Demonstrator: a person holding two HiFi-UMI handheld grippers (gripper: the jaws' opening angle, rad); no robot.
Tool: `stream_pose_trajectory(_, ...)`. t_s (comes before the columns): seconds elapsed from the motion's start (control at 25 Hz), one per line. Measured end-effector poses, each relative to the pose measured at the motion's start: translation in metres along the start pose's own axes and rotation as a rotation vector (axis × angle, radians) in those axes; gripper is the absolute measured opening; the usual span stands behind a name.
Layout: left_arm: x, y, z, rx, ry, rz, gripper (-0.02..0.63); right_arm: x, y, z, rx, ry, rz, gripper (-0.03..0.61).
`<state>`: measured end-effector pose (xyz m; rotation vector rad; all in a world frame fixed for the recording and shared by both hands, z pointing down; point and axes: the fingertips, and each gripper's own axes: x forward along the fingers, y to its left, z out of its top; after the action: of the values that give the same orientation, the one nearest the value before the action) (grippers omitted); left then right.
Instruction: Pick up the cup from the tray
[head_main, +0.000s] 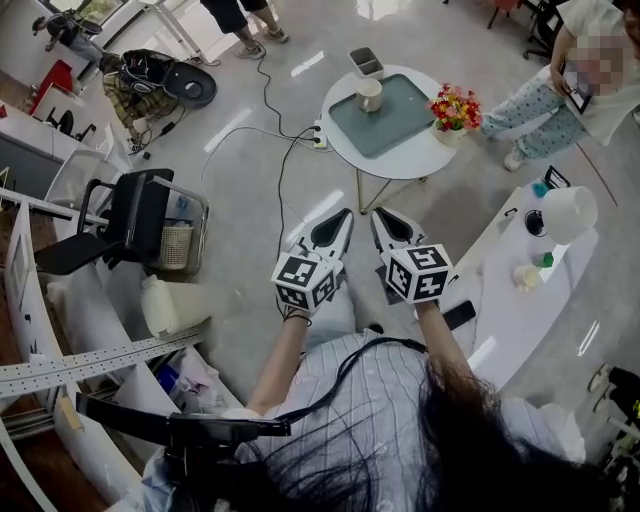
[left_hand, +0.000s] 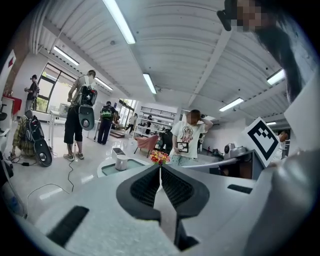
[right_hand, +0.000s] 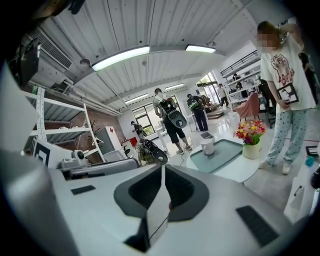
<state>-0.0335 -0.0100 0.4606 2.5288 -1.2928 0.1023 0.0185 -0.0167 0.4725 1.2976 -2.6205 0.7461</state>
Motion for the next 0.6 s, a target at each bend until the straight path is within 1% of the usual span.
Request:
stream_pose_trajectory(0.32,0.039,0.068,0.025,-0.006,0.019,-0.057,0.014,0.071,-0.009,0.028,0.022,0.000,-0.049,0.039)
stream_pose_trajectory(0.6,0.060,0.109,0.034,-0.001,0.040,-0.128,0.014,0.116,-0.015,0.042,0.054,-0.016,-0.105,0.040)
